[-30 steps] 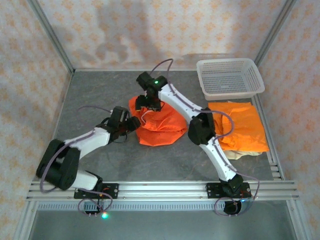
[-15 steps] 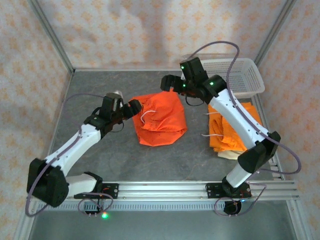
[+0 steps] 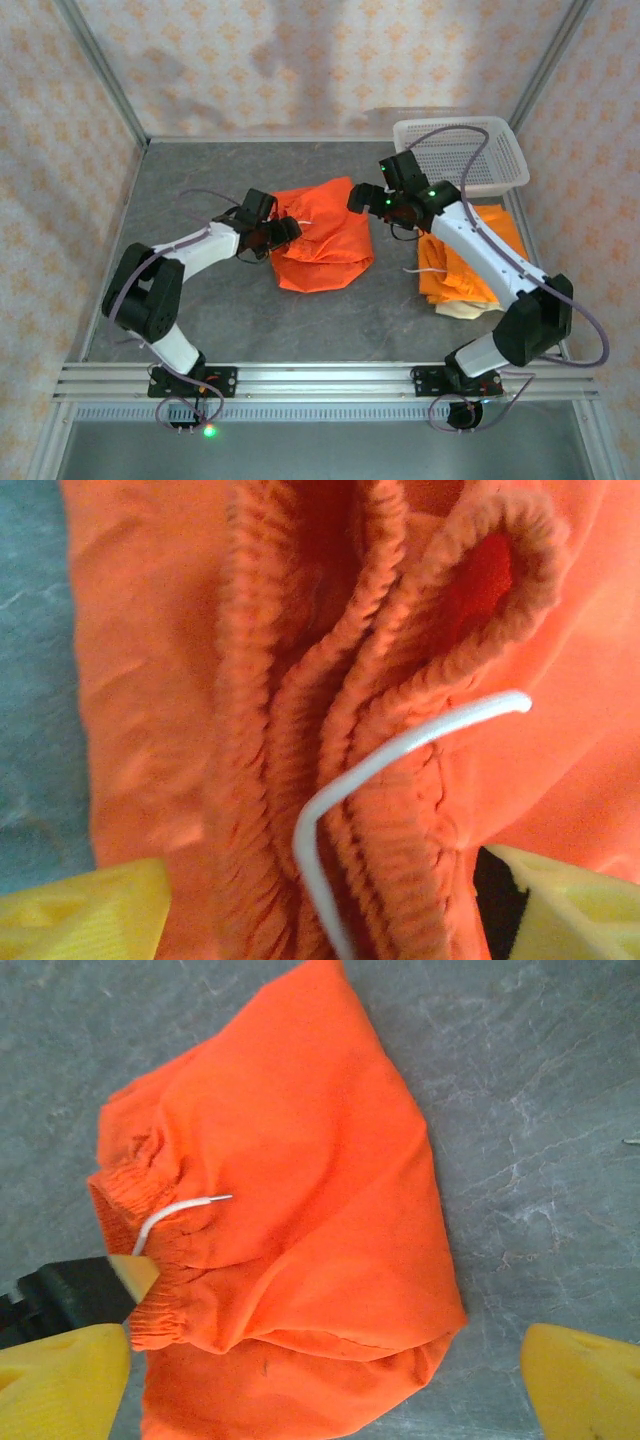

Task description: Fold and stack the shorts

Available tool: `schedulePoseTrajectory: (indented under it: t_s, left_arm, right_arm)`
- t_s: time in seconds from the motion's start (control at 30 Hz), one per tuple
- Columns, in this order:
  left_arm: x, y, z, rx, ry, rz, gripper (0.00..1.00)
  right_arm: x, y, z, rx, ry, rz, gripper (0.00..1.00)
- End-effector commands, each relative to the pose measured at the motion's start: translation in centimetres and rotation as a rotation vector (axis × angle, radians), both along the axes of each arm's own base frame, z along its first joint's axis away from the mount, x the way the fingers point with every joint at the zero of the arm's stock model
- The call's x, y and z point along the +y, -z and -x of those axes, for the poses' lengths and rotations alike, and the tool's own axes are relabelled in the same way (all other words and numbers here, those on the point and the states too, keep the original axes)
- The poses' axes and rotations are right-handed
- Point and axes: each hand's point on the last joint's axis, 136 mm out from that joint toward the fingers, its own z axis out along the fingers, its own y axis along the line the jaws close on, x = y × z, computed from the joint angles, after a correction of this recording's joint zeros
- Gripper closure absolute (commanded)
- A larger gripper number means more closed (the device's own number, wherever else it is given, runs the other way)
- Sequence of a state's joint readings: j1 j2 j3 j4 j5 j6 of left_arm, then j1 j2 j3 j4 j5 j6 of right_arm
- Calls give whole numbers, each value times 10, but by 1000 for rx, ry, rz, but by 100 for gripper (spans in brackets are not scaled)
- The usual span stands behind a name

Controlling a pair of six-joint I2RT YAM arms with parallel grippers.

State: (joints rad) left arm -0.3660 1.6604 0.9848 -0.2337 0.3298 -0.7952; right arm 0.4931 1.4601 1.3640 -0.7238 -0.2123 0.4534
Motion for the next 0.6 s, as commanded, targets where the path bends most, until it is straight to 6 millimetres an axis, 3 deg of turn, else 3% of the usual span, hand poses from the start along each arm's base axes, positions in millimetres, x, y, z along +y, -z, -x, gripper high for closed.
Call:
schedulePoseTrajectory:
  t_s: [0.0, 0.17, 0.33, 0.43, 0.57]
  left_arm:
    - [-8, 0, -13, -17, -2, 21, 25]
    - [-16, 2, -25, -23, 7, 28, 46]
    - [-22, -1, -32, -13, 40, 4, 87]
    - [-21, -28, -33, -60, 70, -35, 97]
    - [-21, -72, -27, -132, 116, -47, 100]
  right_arm:
    - [-12, -4, -1, -31, 37, 16, 1]
    - [-14, -3, 2, -33, 40, 12, 1]
    - [-15, 2, 3, -19, 43, 19, 1]
    - [-20, 4, 4, -22, 50, 39, 1]
    - [-24, 4, 4, -28, 61, 57, 0]
